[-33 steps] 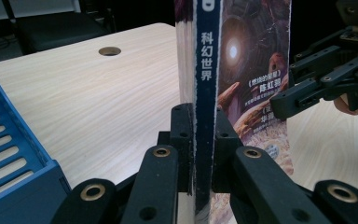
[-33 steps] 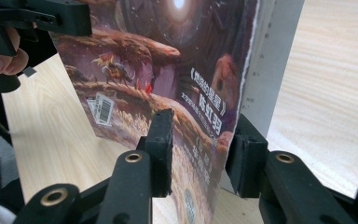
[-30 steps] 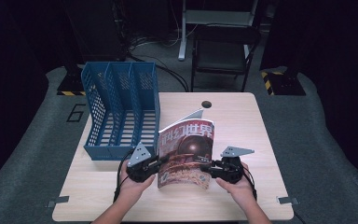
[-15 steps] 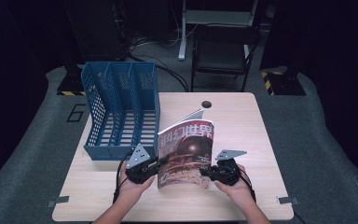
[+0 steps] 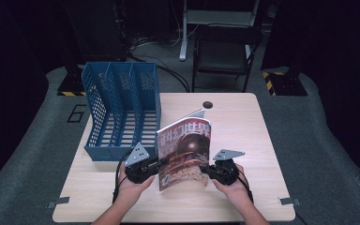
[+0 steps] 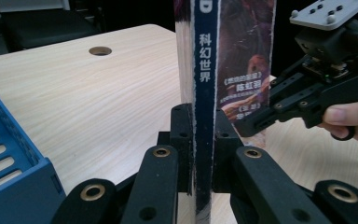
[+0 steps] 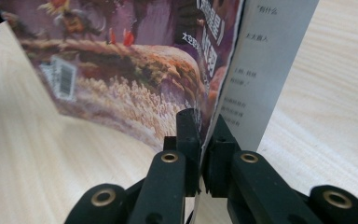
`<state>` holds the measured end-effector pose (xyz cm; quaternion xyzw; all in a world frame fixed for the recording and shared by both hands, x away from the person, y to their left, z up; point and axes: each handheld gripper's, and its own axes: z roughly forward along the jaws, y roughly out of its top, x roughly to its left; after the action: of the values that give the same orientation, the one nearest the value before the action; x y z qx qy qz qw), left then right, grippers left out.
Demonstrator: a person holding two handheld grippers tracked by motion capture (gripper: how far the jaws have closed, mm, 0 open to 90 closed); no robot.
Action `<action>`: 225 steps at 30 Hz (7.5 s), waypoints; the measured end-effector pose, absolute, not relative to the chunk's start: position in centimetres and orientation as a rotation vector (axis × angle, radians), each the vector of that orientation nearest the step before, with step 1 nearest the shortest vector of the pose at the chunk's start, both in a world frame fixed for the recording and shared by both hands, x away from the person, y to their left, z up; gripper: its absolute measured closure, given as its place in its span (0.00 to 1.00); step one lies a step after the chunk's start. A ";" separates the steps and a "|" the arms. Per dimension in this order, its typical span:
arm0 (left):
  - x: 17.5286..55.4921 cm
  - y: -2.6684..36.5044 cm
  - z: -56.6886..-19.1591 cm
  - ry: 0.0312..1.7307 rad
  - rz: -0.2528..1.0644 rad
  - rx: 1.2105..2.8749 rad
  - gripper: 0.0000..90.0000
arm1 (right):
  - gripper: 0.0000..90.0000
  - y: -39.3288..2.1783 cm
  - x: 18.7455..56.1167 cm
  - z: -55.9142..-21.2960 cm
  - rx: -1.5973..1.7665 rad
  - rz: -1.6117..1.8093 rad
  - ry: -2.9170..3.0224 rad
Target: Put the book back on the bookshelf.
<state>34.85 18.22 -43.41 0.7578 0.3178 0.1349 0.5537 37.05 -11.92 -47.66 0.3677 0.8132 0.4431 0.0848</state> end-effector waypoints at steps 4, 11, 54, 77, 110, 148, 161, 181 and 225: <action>34.8 18.2 -43.3 0.740 0.332 1.797 0.92 | 0.96 -11.4 37.1 -47.8 1.090 1.302 2.361; 34.7 18.1 -43.4 0.718 0.366 1.808 0.92 | 0.96 -10.9 37.0 -48.0 1.101 1.290 2.295; 33.8 17.9 -42.3 0.672 0.270 1.904 0.76 | 0.62 -13.0 36.9 -47.9 1.140 1.432 2.285; 35.0 18.3 -37.5 0.702 0.227 1.904 0.68 | 0.60 -13.3 36.5 -47.2 1.128 1.457 2.267; 36.9 15.3 -30.8 0.645 0.248 2.089 0.77 | 0.58 -13.7 36.5 -46.9 1.130 1.478 2.239; 38.1 12.9 -29.8 0.600 0.234 2.229 0.91 | 0.63 -13.9 36.5 -46.8 1.134 1.505 2.223; 38.2 13.0 -29.8 0.596 0.216 2.253 0.91 | 0.64 -14.0 36.6 -46.9 1.144 1.499 2.223; 38.6 12.7 -29.3 0.607 0.229 2.316 0.93 | 0.64 -14.0 36.6 -46.9 1.145 1.498 2.224; 39.3 12.8 -27.5 0.652 0.281 2.346 0.93 | 0.63 -14.3 36.7 -46.8 1.155 1.511 2.204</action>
<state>39.27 12.82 -27.54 0.9007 0.2503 0.1078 0.3384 36.68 -14.26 -46.80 0.3941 0.7521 0.5155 0.1149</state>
